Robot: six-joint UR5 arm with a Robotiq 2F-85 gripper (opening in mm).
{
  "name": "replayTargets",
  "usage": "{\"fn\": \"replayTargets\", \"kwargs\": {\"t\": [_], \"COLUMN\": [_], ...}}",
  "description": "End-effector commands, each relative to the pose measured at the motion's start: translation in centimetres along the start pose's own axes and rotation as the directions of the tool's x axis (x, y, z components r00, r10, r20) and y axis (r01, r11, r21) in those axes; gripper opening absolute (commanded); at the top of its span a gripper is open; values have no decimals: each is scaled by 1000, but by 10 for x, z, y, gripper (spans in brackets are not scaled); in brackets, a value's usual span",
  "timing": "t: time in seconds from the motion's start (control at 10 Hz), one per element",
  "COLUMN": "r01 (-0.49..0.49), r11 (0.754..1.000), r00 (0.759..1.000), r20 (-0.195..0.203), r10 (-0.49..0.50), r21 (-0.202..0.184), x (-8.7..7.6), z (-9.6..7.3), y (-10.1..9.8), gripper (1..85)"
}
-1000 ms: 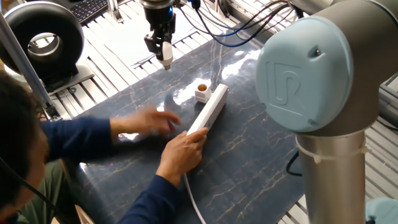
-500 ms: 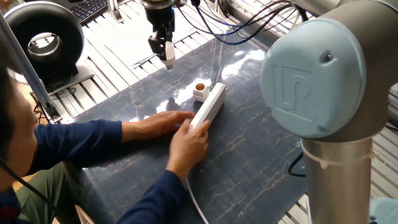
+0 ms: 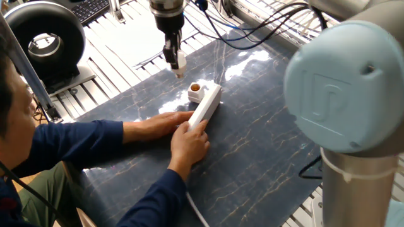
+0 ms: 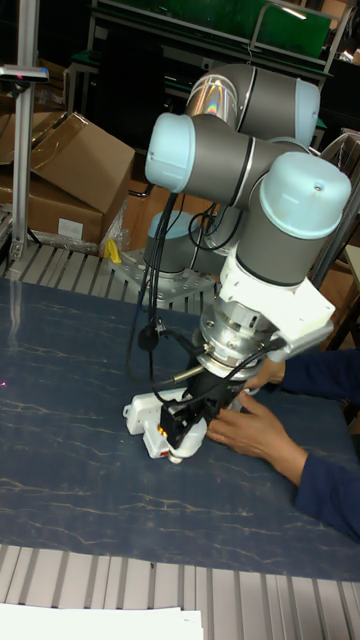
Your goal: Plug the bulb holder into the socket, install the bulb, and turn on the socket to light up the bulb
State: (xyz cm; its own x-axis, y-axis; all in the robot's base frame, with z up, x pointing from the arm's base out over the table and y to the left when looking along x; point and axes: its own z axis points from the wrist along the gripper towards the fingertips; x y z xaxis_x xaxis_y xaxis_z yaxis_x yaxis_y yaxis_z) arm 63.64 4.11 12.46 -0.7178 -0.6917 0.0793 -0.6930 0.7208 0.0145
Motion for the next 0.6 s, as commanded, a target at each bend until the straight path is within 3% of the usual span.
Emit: {"fn": "replayTargets", "kwargs": {"t": [0.0,0.3,0.5], "r01": [73,203,402], "r11": [997,979,915], "r00": [997,978,914], "r20": [-16,-43,-76], "r10": [-73,-203,-399], "r21": [-8,-12,37], "x": [20,35,39], "z": [4,-2,-2], "y": [21,27,17], "gripper": [13,13,13]}}
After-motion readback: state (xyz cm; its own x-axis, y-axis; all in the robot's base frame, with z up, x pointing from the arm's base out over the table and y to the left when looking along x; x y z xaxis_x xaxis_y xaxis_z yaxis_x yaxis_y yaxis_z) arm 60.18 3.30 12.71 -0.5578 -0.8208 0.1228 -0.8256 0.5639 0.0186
